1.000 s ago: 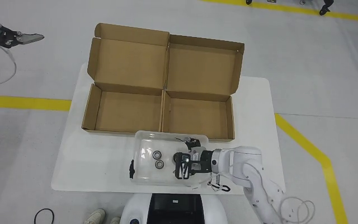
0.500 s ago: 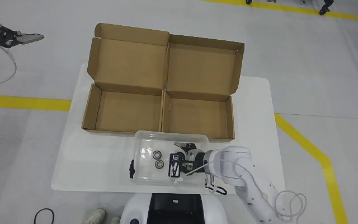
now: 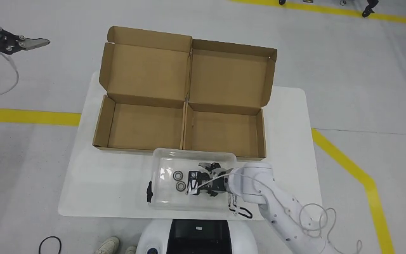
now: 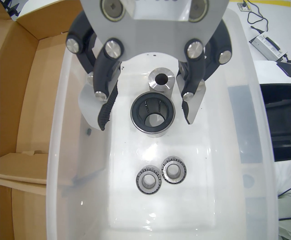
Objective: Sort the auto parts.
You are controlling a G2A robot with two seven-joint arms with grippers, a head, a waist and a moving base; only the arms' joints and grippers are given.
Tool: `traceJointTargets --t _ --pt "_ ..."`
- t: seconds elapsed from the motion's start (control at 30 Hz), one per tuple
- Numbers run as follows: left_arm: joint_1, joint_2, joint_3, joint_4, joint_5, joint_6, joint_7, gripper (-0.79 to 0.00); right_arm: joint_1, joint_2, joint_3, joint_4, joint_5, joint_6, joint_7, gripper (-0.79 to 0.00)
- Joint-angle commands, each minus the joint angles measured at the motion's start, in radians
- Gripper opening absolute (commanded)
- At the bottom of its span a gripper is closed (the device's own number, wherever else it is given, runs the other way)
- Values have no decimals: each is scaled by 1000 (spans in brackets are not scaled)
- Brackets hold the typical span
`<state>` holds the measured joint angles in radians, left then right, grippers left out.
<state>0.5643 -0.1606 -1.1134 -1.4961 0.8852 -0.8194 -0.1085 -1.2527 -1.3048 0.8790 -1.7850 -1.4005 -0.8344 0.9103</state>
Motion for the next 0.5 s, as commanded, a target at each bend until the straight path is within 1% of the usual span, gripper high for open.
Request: traceJointTargets --t 0.0,0.13,0.2,0.27,0.3,0.37,0.4,0.47 --pt "0 0 0 0 0 0 0 0 6 0 -7 18 -1 9 0 -200" --pt "0 0 0 0 0 0 0 0 20 0 -26 55 9 13 -7 -268" --pt "0 0 0 0 0 0 0 0 28 0 -34 70 13 13 -13 -274" --pt "0 0 0 0 0 0 0 0 35 0 -40 82 14 17 -18 -339" --pt "0 0 0 0 0 0 0 0 38 0 -42 86 14 18 -22 -394" --pt "0 0 0 0 0 0 0 0 42 1 -45 92 14 19 -27 -468" --pt "0 0 0 0 0 0 0 0 44 2 -46 95 15 20 -29 -548" --pt "0 0 0 0 0 0 0 0 46 3 -48 98 22 20 -37 -785"
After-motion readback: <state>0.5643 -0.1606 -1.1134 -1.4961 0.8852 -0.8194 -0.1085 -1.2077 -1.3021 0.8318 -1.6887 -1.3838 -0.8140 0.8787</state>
